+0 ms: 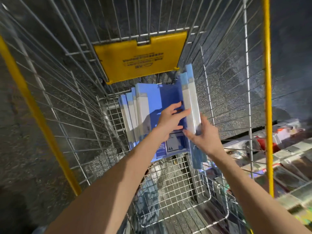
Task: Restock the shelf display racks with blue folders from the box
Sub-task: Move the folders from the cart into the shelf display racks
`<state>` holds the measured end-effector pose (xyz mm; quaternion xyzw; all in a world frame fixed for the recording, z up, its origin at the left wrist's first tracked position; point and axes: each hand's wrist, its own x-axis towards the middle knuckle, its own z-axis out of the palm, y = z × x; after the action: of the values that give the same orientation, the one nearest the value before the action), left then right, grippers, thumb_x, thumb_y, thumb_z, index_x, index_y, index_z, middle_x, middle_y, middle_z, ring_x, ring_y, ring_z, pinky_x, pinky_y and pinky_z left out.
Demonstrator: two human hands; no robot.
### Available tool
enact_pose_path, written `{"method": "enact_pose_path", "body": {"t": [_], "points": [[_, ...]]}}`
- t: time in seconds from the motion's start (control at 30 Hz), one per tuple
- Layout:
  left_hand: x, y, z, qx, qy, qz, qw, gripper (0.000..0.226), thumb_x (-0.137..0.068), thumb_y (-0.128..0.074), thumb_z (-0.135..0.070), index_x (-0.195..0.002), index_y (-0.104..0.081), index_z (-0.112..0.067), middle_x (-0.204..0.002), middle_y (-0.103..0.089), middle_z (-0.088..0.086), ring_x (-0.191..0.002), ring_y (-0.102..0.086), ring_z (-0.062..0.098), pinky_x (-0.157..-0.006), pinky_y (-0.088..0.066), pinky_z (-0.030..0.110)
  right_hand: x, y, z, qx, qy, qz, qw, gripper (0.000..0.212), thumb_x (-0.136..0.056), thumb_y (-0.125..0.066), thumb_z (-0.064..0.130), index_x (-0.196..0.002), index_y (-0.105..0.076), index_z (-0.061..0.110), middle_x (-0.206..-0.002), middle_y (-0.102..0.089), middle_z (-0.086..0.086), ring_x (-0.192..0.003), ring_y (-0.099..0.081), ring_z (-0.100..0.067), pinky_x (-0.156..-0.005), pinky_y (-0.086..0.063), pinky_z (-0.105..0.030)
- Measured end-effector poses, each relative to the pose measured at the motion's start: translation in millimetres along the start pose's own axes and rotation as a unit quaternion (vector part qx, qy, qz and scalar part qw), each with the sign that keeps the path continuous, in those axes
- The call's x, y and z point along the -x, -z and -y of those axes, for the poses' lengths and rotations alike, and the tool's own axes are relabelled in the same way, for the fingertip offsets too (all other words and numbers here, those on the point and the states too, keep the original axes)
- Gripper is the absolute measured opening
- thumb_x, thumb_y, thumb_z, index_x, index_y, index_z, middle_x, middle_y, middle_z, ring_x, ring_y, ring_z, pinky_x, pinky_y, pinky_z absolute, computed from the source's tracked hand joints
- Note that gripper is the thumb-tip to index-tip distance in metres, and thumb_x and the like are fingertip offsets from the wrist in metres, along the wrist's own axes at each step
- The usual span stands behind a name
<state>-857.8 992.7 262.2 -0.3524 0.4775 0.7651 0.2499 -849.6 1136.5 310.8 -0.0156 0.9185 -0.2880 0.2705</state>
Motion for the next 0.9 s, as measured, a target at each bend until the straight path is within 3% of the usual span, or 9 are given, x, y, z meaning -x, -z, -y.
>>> {"method": "enact_pose_path", "body": {"t": [0.07, 0.17, 0.27, 0.37, 0.47, 0.53, 0.7, 0.8, 0.9], "points": [[2.3, -1.2, -4.7, -0.019, 0.016, 0.013, 1.0, 0.05, -0.095, -0.069, -0.033, -0.142, -0.054, -0.027, -0.126, -0.061, -0.002, -0.101, -0.061, 0.01, -0.081, -0.059, 0.031, 2.6, -2.8, 6.1, 0.037, 0.003, -0.015, 0.999, 0.04, -0.086, -0.074, 0.01, -0.112, -0.044, 0.004, -0.063, -0.049, 0.006, -0.056, -0.046, -0.005, -0.058, -0.042, -0.032], [7.7, -3.8, -14.9, -0.067, 0.022, 0.023, 0.997, 0.046, -0.098, -0.064, -0.038, -0.142, -0.055, -0.028, -0.127, -0.063, -0.001, -0.113, -0.062, 0.02, -0.085, -0.056, 0.032, 7.7, 8.0, 13.7, 0.043, -0.01, -0.028, 0.999, 0.035, -0.088, -0.072, 0.008, -0.098, -0.039, 0.004, -0.066, -0.047, 0.003, -0.058, -0.045, -0.008, -0.056, -0.04, -0.02], [20.9, -5.6, -29.7, -0.093, 0.003, 0.025, 0.995, 0.037, -0.102, -0.056, -0.036, -0.137, -0.055, -0.025, -0.117, -0.062, 0.001, -0.104, -0.062, 0.021, -0.077, -0.052, 0.03, 23.4, 34.2, 19.7, 0.001, 0.002, -0.082, 0.997, 0.037, -0.085, -0.077, 0.01, -0.088, -0.04, 0.007, -0.06, -0.047, 0.004, -0.055, -0.044, -0.006, -0.051, -0.033, -0.018], [39.1, -10.9, -42.2, -0.138, -0.002, 0.016, 0.99, 0.024, -0.102, -0.054, -0.038, -0.122, -0.056, -0.024, -0.11, -0.061, 0.002, -0.095, -0.058, 0.019, -0.085, -0.052, 0.036, 50.5, 66.7, 34.8, -0.063, 0.012, -0.125, 0.99, 0.04, -0.079, -0.081, 0.019, -0.097, -0.052, -0.001, -0.069, -0.057, -0.004, -0.053, -0.044, -0.009, -0.053, -0.032, -0.018], [63.9, -16.6, -53.5, -0.2, -0.024, 0.001, 0.979, 0.04, -0.098, -0.057, -0.05, -0.125, -0.059, -0.021, -0.101, -0.058, -0.002, -0.085, -0.057, 0.015, -0.075, -0.044, 0.031, 78.6, 95.1, 55.3, -0.138, 0.047, -0.13, 0.981, 0.068, -0.073, -0.073, 0.039, -0.124, -0.054, -0.002, -0.103, -0.066, -0.013, -0.083, -0.055, -0.003, -0.072, -0.043, -0.01], [79.5, -22.0, -64.0, -0.222, -0.04, -0.003, 0.974, 0.053, -0.095, -0.057, -0.058, -0.131, -0.054, -0.02, -0.113, -0.055, -0.002, -0.1, -0.057, 0.018, -0.078, -0.041, 0.031, 99.3, 114.9, 67.6, -0.164, 0.049, -0.141, 0.975, 0.08, -0.068, -0.064, 0.051, -0.131, -0.054, 0.003, -0.112, -0.067, -0.012, -0.091, -0.056, -0.007, -0.077, -0.046, -0.015], [121.5, -40.6, -101.8, -0.222, -0.085, 0.026, 0.971, 0.099, -0.056, -0.068, -0.091, -0.125, -0.063, -0.02, -0.113, -0.074, -0.007, -0.107, -0.067, 0.013, -0.103, -0.045, 0.032, 154.1, 163.7, 97.7, -0.199, 0.025, -0.216, 0.956, 0.043, -0.067, -0.063, 0.041, -0.101, -0.062, 0.014, -0.089, -0.064, 0.004, -0.074, -0.052, -0.003, -0.063, -0.043, -0.014], [153.2, -58.7, -123.3, -0.205, -0.107, 0.064, 0.971, 0.066, -0.075, -0.072, -0.073, -0.109, -0.071, -0.017, -0.082, -0.075, -0.009, -0.08, -0.068, 0.009, -0.08, -0.055, 0.031, 187.4, 190.6, 104.7, -0.229, 0.035, -0.238, 0.943, 0.025, -0.071, -0.064, 0.03, -0.093, -0.061, 0.018, -0.084, -0.063, 0.009, -0.074, -0.055, -0.004, -0.066, -0.047, -0.027], [187.6, -74.8, -134.5, -0.165, -0.156, 0.068, 0.971, 0.045, -0.082, -0.077, -0.055, -0.104, -0.069, -0.016, -0.064, -0.064, -0.013, -0.057, -0.059, 0.003, -0.056, -0.053, 0.021, 226.7, 211.8, 110.1, -0.259, 0.058, -0.275, 0.924, 0.015, -0.073, -0.062, 0.027, -0.084, -0.059, 0.018, -0.075, -0.06, 0.011, -0.065, -0.052, -0.002, -0.059, -0.045, -0.022]]}}
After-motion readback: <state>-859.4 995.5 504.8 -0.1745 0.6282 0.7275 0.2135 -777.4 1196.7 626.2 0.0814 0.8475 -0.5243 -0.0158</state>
